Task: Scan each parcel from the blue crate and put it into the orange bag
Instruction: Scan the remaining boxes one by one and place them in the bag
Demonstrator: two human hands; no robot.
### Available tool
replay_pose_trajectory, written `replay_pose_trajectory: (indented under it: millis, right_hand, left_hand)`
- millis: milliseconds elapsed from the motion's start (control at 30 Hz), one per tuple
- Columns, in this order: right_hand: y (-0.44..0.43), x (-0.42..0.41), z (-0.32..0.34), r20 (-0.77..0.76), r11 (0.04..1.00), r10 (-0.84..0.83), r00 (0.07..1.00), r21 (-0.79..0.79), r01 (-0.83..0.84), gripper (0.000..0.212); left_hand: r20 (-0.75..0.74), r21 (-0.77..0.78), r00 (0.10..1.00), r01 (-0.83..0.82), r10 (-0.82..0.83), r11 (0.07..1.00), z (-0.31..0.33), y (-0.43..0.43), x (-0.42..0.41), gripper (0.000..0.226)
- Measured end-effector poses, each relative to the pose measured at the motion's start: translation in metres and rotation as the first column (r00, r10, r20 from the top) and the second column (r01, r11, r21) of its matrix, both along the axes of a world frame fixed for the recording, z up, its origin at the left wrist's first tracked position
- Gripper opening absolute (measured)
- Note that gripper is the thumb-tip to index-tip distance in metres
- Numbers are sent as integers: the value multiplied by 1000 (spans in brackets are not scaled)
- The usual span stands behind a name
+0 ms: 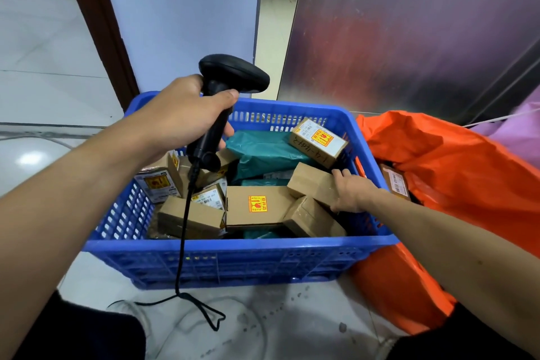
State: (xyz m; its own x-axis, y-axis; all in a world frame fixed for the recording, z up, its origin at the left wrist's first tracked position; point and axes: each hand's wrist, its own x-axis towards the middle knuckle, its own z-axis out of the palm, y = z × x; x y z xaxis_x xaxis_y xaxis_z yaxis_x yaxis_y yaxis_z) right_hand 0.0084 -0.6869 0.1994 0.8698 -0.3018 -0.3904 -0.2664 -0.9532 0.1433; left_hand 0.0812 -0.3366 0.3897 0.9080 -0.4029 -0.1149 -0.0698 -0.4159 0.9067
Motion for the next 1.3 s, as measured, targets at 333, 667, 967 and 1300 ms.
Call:
replay_pose_trajectory:
  millis: [333,667,967,1300]
  right_hand:
    - [1,-28,49,295,994,105,950,-14,-105,97]
    - [29,-76,160,560,735,-574,597,674,76,41]
    - [69,-132,202,31,-11,-856,516,997,-79,40]
    - [90,-153,203,-124,-240,-735,667,967,-85,62]
  left_hand:
    - [112,-156,991,-51,69,986,3,-17,-4,18]
    - [-281,-506,958,-197,56,840,8,-51,-58,17]
    - [-598,-575,801,-397,-36,716,2,-59,-102,10]
    - [-628,-531,777,-388,-42,754,-11,-55,-122,23]
